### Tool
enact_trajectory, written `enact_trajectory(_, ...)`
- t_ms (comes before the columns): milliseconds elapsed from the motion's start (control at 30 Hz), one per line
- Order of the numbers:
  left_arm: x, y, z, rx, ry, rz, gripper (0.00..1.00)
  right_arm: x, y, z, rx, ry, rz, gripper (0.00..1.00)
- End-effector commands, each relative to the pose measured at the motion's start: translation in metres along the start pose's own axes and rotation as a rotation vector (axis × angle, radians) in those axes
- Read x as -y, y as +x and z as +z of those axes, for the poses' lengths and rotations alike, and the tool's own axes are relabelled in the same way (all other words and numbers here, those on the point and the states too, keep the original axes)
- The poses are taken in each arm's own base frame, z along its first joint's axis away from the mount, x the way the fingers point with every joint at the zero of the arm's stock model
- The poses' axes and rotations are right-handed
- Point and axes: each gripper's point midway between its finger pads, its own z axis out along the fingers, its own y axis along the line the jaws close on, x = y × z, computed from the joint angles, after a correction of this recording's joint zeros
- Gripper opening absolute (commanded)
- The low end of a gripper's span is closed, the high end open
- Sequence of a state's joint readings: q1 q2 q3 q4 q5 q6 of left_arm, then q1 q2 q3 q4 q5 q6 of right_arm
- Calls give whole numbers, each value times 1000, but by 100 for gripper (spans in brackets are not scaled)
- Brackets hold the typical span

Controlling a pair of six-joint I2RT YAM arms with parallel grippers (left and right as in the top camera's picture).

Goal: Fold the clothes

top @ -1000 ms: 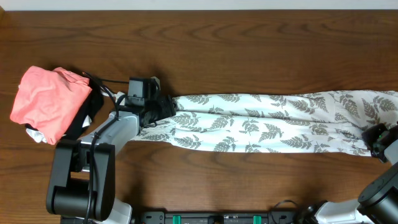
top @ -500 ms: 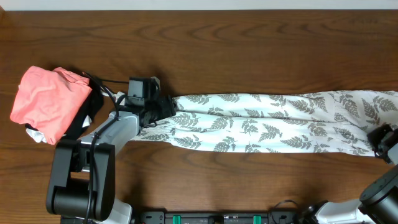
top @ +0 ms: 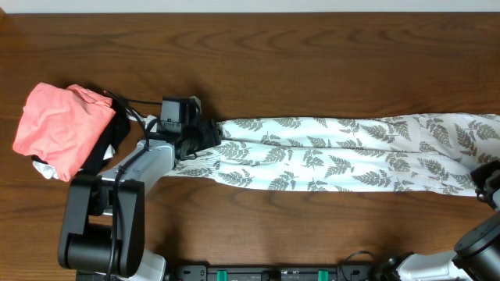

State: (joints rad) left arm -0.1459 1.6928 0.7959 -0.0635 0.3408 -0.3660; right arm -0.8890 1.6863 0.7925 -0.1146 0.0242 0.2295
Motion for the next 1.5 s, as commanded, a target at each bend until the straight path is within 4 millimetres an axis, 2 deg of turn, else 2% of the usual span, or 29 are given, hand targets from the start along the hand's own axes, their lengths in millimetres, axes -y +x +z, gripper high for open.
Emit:
enact_trajectory(0, -8, 4, 2, -10, -29, -4, 64, -3, -18, -2, 30, -14, -4, 31)
enact_trajectory(100, -8, 4, 2, -10, -29, -5, 64, -17, -29, -9, 14, -76, -37, 38)
enact_trajectory(233, -8, 4, 2, -10, -29, -5, 64, -43, -51, -30, -20, -175, -78, 51)
enact_trajectory(300, -8, 4, 2, -10, -29, -5, 64, -58, -64, -42, -14, -225, -167, 57)
enact_trajectory(400, -8, 4, 2, -10, -28, -5, 64, -66, -73, -55, -15, -231, -294, 66)
enact_trajectory(533, -8, 4, 2, -10, -28, -5, 64, -57, -75, -51, -10, -186, -376, 67)
enact_trajectory(667, -8, 4, 2, -10, -28, -5, 64, -43, -65, -30, -60, -157, -426, 65)
enact_trajectory(767, -8, 4, 2, -10, -28, -5, 64, -36, -51, -11, -116, -155, -470, 69)
enact_trajectory(833, -8, 4, 2, -11, -29, -5, 64, -33, -42, -3, -146, -155, -503, 71)
enact_trajectory(933, -8, 4, 2, -11, -29, -5, 64, -26, -37, 6, -169, -125, -537, 79)
enact_trajectory(1067, -8, 4, 2, -11, -29, -5, 64, -16, -42, 12, -158, -77, -533, 85)
enact_trajectory(1467, -8, 4, 2, -11, -29, -5, 64, 10, -41, 24, -174, -54, -486, 85)
